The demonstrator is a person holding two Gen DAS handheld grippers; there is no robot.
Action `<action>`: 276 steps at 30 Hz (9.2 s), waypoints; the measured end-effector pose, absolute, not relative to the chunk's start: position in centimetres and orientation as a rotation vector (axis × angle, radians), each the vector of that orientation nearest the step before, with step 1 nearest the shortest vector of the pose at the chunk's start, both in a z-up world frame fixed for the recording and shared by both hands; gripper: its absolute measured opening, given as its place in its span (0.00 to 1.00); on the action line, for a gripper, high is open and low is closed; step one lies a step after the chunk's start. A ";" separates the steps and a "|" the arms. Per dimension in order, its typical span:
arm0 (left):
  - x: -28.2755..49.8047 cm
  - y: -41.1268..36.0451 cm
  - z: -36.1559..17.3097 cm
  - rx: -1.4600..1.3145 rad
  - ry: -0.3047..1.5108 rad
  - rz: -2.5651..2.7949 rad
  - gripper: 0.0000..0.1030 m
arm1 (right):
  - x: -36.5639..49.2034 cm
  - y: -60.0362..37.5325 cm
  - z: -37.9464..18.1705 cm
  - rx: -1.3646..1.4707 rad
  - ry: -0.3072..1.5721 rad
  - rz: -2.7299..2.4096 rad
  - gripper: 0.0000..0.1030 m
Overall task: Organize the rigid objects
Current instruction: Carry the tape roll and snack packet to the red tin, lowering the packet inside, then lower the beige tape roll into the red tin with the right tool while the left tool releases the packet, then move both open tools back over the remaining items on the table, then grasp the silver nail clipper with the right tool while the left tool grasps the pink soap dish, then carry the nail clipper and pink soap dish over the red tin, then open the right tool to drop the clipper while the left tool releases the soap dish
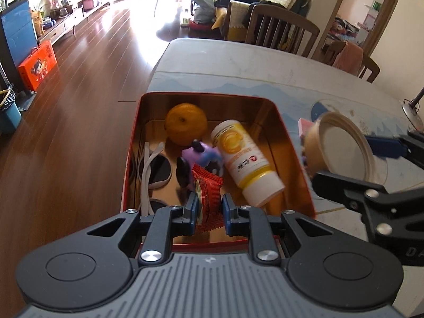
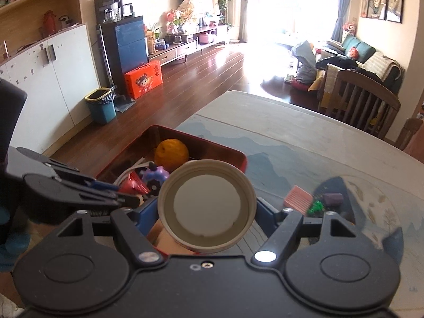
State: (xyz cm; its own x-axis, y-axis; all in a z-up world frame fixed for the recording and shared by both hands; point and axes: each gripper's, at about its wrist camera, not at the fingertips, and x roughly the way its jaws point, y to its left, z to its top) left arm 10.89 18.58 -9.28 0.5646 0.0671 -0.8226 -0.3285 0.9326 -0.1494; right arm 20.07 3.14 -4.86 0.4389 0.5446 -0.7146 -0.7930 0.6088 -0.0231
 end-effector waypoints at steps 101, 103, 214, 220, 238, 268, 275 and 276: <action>18.2 2.1 -5.7 -0.184 0.768 0.243 0.82 | 24.8 -13.9 -3.5 -0.291 0.702 0.892 1.00; 19.5 1.5 -6.3 -0.184 0.779 0.234 0.82 | 25.3 -14.5 -4.1 -0.297 0.712 0.883 1.00; 11.5 15.2 -4.9 -0.235 0.808 0.287 0.38 | 22.0 -0.9 -2.6 -0.242 0.722 0.936 0.10; 11.4 18.1 -5.7 -0.236 0.818 0.295 0.38 | 21.6 2.2 -3.6 -0.254 0.748 0.938 0.10; 14.7 22.4 -8.8 -0.217 0.863 0.277 0.38 | 20.6 8.3 -8.2 -0.363 0.858 0.964 0.10; 14.1 21.3 -9.1 -0.268 0.899 0.297 0.43 | 19.2 5.1 -7.0 -0.341 0.862 0.993 0.47; 13.3 20.3 -8.4 -0.267 0.892 0.326 0.52 | 19.4 3.1 -5.9 -0.310 0.837 0.994 0.56; 13.2 20.0 -8.2 -0.263 0.887 0.327 0.53 | 19.3 2.8 -5.8 -0.307 0.831 0.994 0.57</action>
